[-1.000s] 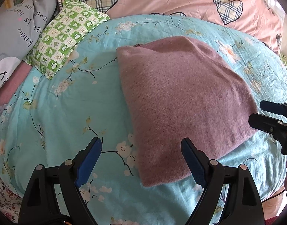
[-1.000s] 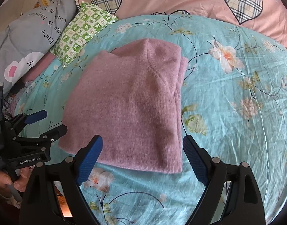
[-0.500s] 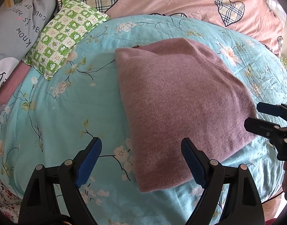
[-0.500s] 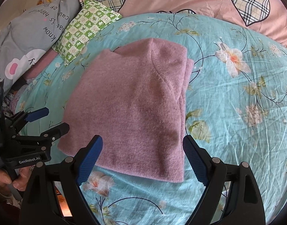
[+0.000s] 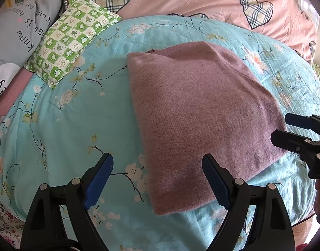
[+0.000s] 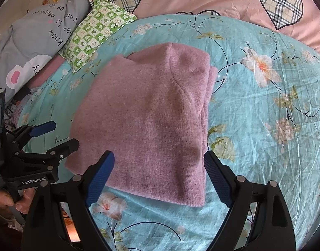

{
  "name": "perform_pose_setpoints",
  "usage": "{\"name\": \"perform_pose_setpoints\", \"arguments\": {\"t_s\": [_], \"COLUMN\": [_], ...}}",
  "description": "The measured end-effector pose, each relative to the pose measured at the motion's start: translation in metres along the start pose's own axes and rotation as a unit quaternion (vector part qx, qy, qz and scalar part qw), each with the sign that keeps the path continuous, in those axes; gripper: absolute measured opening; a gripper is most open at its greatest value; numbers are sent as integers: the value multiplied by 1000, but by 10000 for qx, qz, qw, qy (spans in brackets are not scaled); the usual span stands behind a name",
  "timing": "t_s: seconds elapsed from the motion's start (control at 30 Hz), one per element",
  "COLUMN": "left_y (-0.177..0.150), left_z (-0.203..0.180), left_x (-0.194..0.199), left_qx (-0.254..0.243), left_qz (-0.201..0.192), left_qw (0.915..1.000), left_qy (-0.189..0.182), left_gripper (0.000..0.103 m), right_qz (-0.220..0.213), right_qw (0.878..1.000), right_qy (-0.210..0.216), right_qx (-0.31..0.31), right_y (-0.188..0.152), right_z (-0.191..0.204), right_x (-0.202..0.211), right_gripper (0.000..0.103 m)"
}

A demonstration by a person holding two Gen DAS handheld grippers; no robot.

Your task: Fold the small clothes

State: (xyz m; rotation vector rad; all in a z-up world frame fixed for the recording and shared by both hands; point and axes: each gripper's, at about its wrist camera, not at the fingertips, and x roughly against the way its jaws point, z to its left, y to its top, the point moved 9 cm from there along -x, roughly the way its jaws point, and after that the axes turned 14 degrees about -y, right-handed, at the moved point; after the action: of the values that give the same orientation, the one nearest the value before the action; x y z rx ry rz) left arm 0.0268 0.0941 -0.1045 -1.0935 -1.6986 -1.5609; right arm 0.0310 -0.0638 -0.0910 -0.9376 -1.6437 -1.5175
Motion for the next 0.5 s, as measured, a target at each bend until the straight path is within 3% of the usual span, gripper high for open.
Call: {"name": "perform_pose_setpoints", "arguments": {"t_s": [0.5], "left_y": [0], "left_z": [0], "left_x": [2], "left_qx": [51], "left_qz": [-43], "left_qw": [10000], "left_qy": [-5], "left_gripper": [87], "right_qz": [6], "right_qw": [10000], "right_qy": [11], "right_qx": [10], "right_y": [1], "right_z": [4], "right_x": [-2], "right_gripper": [87]}}
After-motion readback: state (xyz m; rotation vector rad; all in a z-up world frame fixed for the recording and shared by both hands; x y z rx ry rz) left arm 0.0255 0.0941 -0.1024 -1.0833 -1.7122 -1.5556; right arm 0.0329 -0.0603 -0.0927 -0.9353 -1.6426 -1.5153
